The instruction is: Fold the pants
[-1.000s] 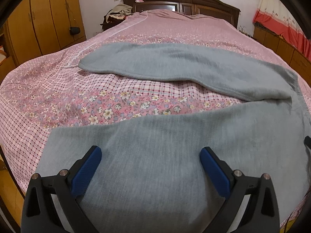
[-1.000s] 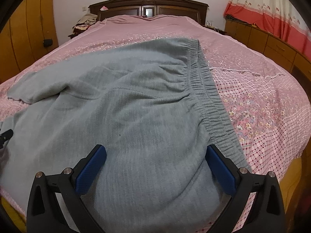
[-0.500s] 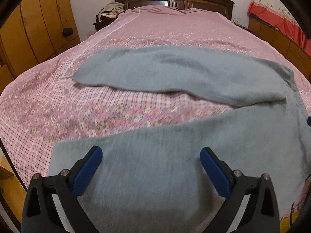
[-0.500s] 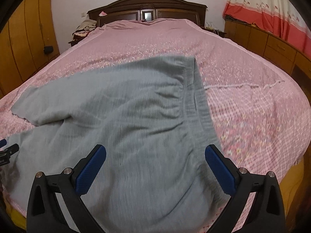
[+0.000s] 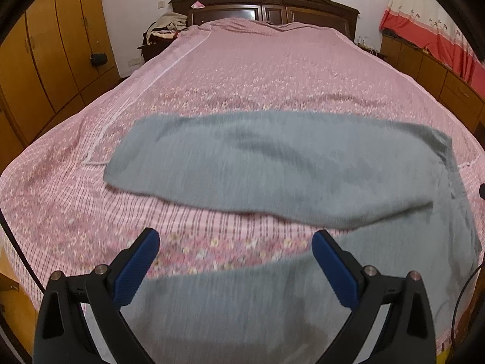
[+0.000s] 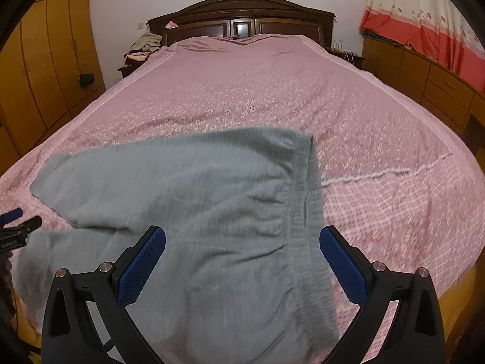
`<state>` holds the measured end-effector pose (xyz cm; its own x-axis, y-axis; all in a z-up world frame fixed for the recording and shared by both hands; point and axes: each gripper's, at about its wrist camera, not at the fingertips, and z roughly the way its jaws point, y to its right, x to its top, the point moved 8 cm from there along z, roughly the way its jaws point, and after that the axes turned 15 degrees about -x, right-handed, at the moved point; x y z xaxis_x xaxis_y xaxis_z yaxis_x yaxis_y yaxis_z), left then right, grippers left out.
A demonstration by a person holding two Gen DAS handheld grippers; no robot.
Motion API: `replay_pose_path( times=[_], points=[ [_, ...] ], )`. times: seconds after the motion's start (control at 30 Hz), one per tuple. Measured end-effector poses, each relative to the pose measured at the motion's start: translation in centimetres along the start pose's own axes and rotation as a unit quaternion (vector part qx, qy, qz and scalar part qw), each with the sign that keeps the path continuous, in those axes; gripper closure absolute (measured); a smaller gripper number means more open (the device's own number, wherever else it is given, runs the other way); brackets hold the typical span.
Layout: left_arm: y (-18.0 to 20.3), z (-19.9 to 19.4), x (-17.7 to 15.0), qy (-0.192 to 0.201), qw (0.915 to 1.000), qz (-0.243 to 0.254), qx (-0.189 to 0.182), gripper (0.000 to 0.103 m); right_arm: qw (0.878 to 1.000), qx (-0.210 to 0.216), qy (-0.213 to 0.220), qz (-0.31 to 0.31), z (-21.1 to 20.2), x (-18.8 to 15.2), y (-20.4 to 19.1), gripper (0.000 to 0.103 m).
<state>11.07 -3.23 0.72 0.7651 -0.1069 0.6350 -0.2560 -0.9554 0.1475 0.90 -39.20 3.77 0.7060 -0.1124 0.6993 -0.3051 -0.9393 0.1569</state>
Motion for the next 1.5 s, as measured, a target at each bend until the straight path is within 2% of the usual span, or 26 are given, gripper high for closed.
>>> replay_pose_path(
  times=[0.3, 0.63, 0.83, 0.93, 1.23, 1.5],
  points=[
    [0.5, 2.3, 3.2, -0.011, 0.9998, 0.010, -0.009, 0.001, 1.000, -0.009, -0.015, -0.023, 3.1, 2.1, 0.1, 0.000],
    [0.8, 6.4, 8.3, -0.029, 0.9982, 0.052, 0.003, 0.001, 0.998, -0.009, -0.050, -0.033, 9.4, 4.4, 0.3, 0.000],
    [1.4, 9.2, 10.6, -0.044, 0.9971, 0.059, -0.022, 0.001, 0.997, -0.019, -0.054, -0.045, 11.6, 6.0, 0.6, 0.000],
    [1.2, 10.8, 11.6, -0.054, 0.9964, 0.062, -0.022, 0.001, 0.996, -0.029, -0.057, -0.054, 12.4, 6.7, 0.5, 0.000],
    [0.3, 14.1, 13.7, -0.080, 0.9933, 0.080, -0.023, 0.001, 0.995, -0.047, -0.050, -0.073, 14.1, 8.3, 0.3, 0.000],
    [-1.0, 17.0, 13.6, -0.106, 0.9915, 0.073, -0.017, 0.001, 0.993, -0.059, -0.052, -0.086, 15.7, 8.4, -0.1, 0.000]
  ],
)
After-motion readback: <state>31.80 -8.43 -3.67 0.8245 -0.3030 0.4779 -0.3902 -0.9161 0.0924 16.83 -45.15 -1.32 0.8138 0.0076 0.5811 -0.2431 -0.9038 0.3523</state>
